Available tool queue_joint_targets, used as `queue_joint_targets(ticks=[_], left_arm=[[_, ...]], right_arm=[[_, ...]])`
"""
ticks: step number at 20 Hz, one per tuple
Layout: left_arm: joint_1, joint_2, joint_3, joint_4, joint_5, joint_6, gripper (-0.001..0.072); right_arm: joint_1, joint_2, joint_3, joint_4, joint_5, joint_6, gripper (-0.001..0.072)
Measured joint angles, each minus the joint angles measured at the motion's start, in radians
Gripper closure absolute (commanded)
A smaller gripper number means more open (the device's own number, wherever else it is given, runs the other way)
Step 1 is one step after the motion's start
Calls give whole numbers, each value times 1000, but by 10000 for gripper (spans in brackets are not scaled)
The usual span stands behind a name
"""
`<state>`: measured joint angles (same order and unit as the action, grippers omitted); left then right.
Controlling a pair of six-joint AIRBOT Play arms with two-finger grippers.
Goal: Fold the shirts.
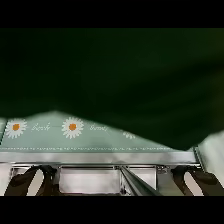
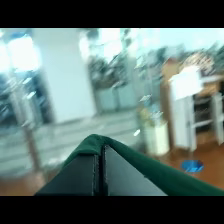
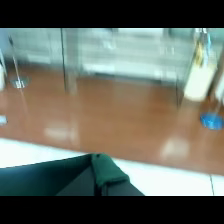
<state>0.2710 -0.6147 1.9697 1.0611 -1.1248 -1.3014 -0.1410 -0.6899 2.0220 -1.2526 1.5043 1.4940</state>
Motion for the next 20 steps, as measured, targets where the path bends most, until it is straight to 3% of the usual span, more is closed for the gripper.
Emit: queue_joint_targets(ticks=[5, 9, 15, 20], left_arm=[[-54, 76, -226, 178, -89, -135, 690], [-64, 9, -460, 159, -137, -189, 690], [-103, -330, -639, 50, -53, -150, 690], [-166, -724, -554, 23, 111, -104, 690]], right_arm=[[0, 35, -151, 3, 120, 40, 688], [0, 0, -376, 68, 100, -6, 688], [1, -258, -594, 161, -116, -98, 688], [1, -590, -620, 257, -351, -149, 688]])
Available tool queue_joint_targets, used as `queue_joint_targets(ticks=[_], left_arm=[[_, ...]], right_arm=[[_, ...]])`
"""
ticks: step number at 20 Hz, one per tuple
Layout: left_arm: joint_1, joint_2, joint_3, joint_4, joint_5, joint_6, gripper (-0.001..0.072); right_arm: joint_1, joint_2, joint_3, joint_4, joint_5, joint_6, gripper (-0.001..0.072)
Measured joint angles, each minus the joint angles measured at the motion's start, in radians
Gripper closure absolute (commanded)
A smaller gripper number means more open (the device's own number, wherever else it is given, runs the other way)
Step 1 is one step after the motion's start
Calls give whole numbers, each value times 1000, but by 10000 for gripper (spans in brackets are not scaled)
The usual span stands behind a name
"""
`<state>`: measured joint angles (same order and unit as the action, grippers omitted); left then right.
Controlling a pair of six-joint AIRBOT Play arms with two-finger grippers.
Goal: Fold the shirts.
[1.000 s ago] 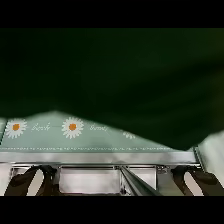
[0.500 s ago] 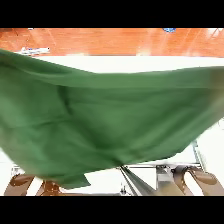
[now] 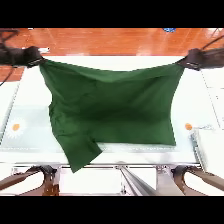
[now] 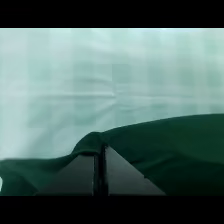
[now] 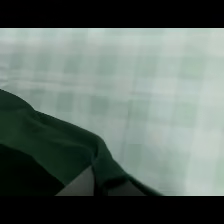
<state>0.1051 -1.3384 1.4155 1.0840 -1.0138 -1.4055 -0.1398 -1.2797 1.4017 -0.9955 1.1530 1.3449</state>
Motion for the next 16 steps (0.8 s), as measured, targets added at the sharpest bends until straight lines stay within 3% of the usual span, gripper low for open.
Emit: queue_joint_targets(ticks=[4, 8, 12, 16], left_arm=[[-17, -241, 140, -10, 46, -7, 690], [-20, -345, 203, -37, 20, -24, 690], [4, -361, 225, -45, -121, -10, 690], [58, -352, 197, -47, -347, 53, 690]], right_arm=[[0, -239, 68, 28, -122, -8, 688], [0, -390, 143, 39, -142, 40, 688], [-18, -419, 167, 43, -89, 48, 689], [-55, -413, 159, 41, 76, -18, 689]])
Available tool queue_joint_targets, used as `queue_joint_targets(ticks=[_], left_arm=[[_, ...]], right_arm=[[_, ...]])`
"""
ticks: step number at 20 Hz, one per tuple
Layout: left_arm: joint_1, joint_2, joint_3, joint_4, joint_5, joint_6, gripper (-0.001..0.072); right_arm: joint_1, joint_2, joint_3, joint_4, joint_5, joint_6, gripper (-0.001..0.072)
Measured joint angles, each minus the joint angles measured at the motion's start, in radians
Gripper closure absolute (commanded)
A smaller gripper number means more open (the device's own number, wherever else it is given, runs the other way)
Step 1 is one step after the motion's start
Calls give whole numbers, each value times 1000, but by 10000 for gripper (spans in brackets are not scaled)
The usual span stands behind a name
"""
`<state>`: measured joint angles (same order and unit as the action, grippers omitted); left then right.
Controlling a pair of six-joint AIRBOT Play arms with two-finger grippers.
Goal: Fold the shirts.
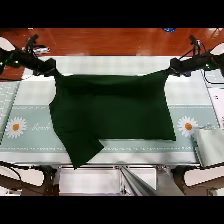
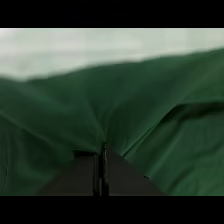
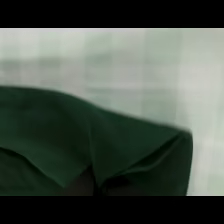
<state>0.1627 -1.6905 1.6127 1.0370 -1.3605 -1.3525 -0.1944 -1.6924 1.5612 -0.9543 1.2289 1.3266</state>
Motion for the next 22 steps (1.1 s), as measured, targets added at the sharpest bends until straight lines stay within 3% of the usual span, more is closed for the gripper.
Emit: queue_joint_targets(ticks=[7, 13, 14, 15, 16, 19, 22], left_arm=[[63, 34, -258, -6, -166, 71, 690], [71, 36, -315, 3, -156, 85, 688], [72, 37, -319, 7, -148, 85, 649], [71, 37, -320, 8, -136, 87, 478], [71, 36, -322, 8, -124, 88, 219], [70, 38, -322, 14, -110, 71, 212], [80, 68, -330, 67, -110, -16, 212]], right_arm=[[-20, 2, -118, -85, 137, -26, 688], [-20, -5, -144, -154, 157, 0, 687], [-19, -8, -146, -161, 159, 2, 636], [-18, -12, -147, -163, 160, 7, 431], [-15, -18, -147, -168, 158, 13, 289], [-5, -24, -148, -174, 154, 43, 296], [-13, 8, -149, -207, 181, 72, 297]])
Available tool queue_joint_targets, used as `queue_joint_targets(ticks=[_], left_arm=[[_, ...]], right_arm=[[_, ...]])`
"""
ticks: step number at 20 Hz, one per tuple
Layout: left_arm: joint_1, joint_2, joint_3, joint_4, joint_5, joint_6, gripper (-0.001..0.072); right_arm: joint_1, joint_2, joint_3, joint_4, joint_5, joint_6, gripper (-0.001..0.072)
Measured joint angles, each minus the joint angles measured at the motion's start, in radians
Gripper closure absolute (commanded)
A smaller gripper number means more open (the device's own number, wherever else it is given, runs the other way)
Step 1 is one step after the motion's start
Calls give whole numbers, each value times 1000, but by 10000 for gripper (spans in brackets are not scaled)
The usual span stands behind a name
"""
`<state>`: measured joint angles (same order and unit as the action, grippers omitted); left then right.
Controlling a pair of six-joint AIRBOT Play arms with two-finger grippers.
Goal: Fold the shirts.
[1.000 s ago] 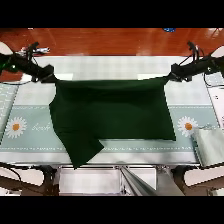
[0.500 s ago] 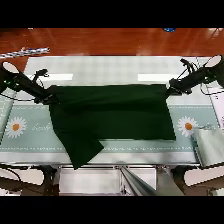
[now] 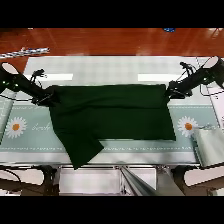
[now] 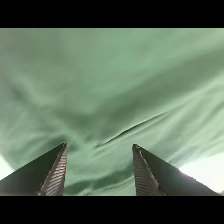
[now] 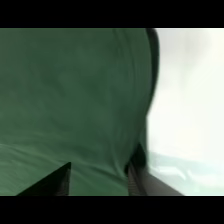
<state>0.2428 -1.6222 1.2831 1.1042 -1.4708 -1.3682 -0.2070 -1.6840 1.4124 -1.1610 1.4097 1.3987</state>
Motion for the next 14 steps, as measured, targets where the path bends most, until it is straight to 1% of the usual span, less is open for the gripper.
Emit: queue_joint_targets(ticks=[2, 3, 4, 6, 8, 11, 14], left_arm=[[24, 60, -47, 35, 1, -28, 212], [45, 99, -90, 52, 3, -40, 212], [76, 147, -150, 78, 16, -52, 212], [153, 257, -288, 56, 53, -49, 212], [252, 390, -442, -27, 94, -6, 212], [382, 553, -621, -109, 117, 46, 211], [433, 636, -757, -166, 142, 79, 211]], right_arm=[[-20, 61, -14, -45, 13, 18, 296], [-35, 109, -39, -64, -4, 32, 296], [-54, 174, -79, -74, -44, 42, 296], [-92, 310, -192, -69, -136, 52, 296], [-126, 444, -327, -41, -207, 42, 296], [-157, 613, -523, 47, -263, -10, 296], [-169, 719, -676, 166, -295, -65, 297]])
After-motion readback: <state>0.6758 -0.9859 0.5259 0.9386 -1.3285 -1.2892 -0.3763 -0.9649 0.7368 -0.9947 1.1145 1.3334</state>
